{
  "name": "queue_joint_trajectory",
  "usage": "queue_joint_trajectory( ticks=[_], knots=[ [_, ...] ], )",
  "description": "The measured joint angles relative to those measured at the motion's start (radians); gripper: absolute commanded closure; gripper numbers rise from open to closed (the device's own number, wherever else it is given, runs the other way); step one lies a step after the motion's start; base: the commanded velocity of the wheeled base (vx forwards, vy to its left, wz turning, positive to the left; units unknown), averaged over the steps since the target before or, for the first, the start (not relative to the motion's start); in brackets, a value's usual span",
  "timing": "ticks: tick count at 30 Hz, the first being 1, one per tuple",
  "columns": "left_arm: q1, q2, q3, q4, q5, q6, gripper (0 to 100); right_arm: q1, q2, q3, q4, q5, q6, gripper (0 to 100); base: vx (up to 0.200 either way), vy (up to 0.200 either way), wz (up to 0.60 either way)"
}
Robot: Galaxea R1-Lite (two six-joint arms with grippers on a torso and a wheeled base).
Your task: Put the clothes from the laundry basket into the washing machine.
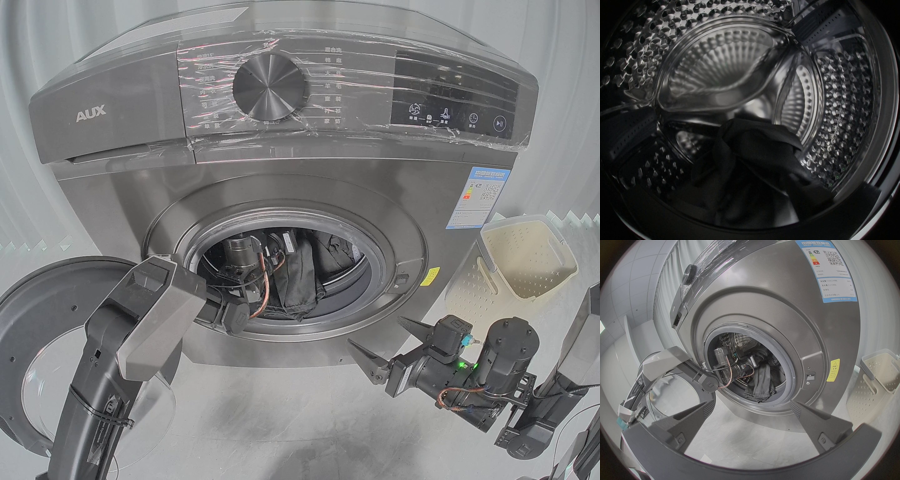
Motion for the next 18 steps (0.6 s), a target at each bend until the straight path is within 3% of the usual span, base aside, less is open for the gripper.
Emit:
queue_joint_trajectory(
  ticks=[10,18],
  knots=[
    [-0.044,-0.058,0.251,0.030,-0.050,0.004,0,0.000,0.000,0.001,0.000,0.000,0.000,0,0.000,0.000,0.00],
    [-0.089,-0.089,0.351,0.048,-0.076,0.035,0,0.000,0.000,0.000,0.000,0.000,-0.001,0,0.000,0.000,0.00]
  ],
)
